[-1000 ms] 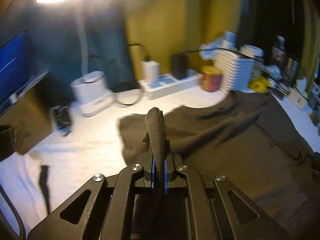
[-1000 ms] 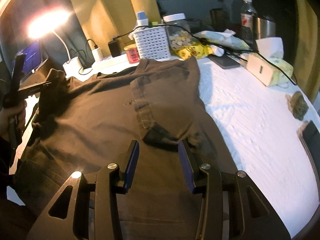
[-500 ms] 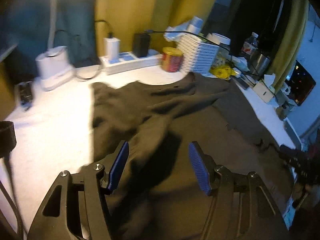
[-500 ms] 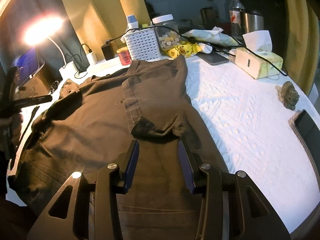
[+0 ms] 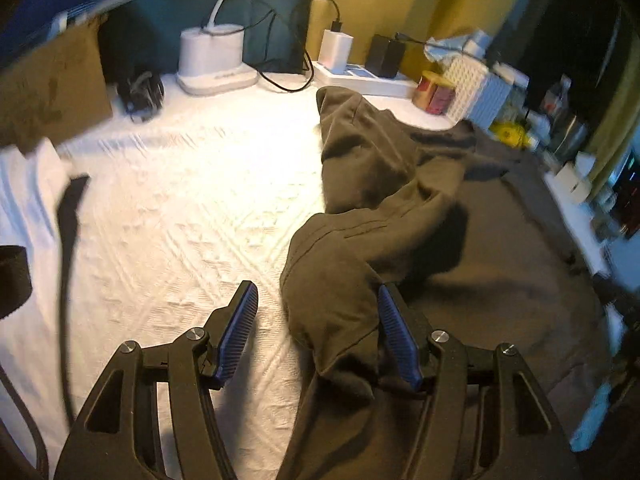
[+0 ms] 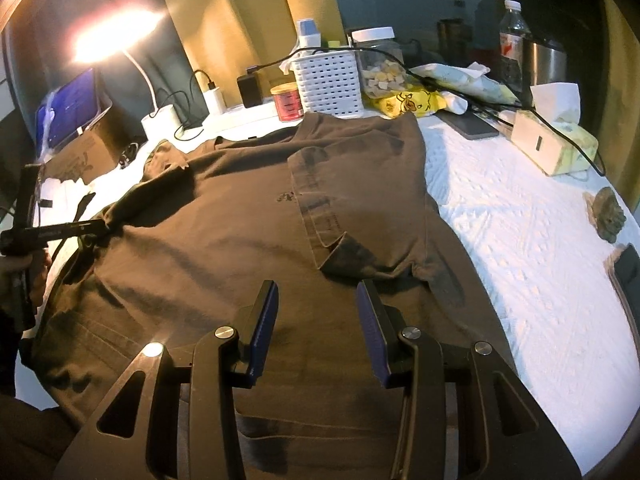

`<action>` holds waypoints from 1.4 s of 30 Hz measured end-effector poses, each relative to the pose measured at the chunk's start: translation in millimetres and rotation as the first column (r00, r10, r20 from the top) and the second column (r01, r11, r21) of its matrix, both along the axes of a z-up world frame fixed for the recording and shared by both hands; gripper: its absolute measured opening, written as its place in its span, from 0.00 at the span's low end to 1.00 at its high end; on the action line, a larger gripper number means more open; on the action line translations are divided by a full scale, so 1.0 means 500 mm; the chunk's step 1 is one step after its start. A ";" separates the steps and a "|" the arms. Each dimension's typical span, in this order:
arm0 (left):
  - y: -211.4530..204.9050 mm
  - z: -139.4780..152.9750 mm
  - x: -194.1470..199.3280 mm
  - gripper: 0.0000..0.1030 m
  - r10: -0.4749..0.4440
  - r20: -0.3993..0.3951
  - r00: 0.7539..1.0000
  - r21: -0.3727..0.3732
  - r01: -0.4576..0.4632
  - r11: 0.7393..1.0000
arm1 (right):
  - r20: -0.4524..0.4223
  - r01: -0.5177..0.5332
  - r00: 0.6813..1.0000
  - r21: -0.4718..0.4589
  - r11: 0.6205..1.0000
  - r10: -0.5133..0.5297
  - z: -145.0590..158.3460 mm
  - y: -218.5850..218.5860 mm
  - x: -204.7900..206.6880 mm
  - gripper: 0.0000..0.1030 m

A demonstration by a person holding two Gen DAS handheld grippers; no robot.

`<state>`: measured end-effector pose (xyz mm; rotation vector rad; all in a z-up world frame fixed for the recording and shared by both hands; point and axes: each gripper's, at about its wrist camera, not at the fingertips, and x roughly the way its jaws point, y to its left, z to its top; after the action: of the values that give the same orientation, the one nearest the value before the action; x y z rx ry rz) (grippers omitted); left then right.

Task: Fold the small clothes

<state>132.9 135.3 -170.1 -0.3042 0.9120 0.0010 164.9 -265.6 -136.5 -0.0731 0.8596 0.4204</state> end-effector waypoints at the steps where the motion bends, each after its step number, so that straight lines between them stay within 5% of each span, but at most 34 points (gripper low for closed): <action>1: 0.006 -0.004 -0.001 0.60 -0.002 0.007 1.000 -0.034 0.003 0.999 | 0.001 0.000 1.000 -0.001 1.000 0.000 0.000 0.000 0.000 0.42; 3: 0.010 -0.009 0.004 0.51 -0.017 0.038 0.999 -0.099 0.021 0.995 | 0.003 0.005 1.000 -0.006 1.000 -0.005 0.003 0.000 -0.002 0.42; 4: 0.001 -0.008 0.007 0.29 -0.029 0.041 0.999 -0.097 0.033 0.995 | 0.005 0.008 1.000 -0.008 1.000 -0.008 0.005 0.000 -0.004 0.42; 5: -0.010 -0.005 0.009 0.20 -0.053 0.045 0.998 -0.087 0.056 0.995 | 0.007 0.009 1.000 -0.010 1.000 -0.009 0.008 0.000 -0.006 0.42; 9: -0.069 0.032 -0.008 0.12 -0.129 0.103 0.986 0.032 0.126 0.991 | 0.010 0.013 1.000 -0.013 1.000 -0.013 0.012 -0.002 -0.010 0.42; 13: -0.136 0.053 -0.019 0.12 -0.259 0.115 0.959 0.125 0.244 0.962 | 0.011 0.010 1.000 -0.004 1.000 -0.010 0.015 -0.003 -0.018 0.42; 17: -0.199 0.037 -0.033 0.14 -0.372 0.034 0.927 0.235 0.355 0.905 | 0.002 0.003 1.000 -0.008 1.000 -0.003 0.010 -0.003 -0.022 0.42; 19: -0.216 0.023 -0.034 0.24 -0.387 -0.006 0.922 0.269 0.374 0.887 | -0.003 0.004 1.000 -0.009 1.000 -0.004 0.007 -0.004 -0.024 0.42; 22: -0.208 0.029 -0.030 0.47 -0.367 0.014 0.930 0.252 0.352 0.901 | -0.004 0.008 1.000 -0.004 1.000 -0.008 0.007 -0.008 -0.025 0.42; 26: -0.189 0.043 -0.008 0.48 -0.329 0.071 0.942 0.176 0.313 0.933 | 0.001 0.010 1.000 0.006 1.000 -0.010 0.009 -0.013 -0.024 0.42; 31: -0.190 0.026 0.033 0.48 -0.292 0.041 0.955 0.089 0.288 0.953 | -0.001 0.022 1.000 0.014 1.000 -0.022 0.007 -0.029 -0.026 0.42; 37: -0.271 0.028 0.022 0.48 -0.411 0.024 0.911 0.094 0.407 0.909 | -0.009 0.059 0.998 0.018 0.998 -0.059 0.000 -0.061 -0.022 0.42; 40: -0.312 0.040 0.014 0.48 -0.461 0.033 0.887 0.153 0.451 0.879 | -0.013 0.067 0.998 0.020 0.998 -0.067 -0.003 -0.071 -0.018 0.42; 42: -0.323 0.054 0.013 0.48 -0.444 0.052 0.894 0.222 0.423 0.878 | -0.014 0.068 0.998 0.022 0.997 -0.067 -0.005 -0.074 -0.015 0.42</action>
<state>139.5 -26.0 -143.1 0.0997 0.8545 -0.3325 157.5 -302.6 -138.8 -0.0202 0.8675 0.3677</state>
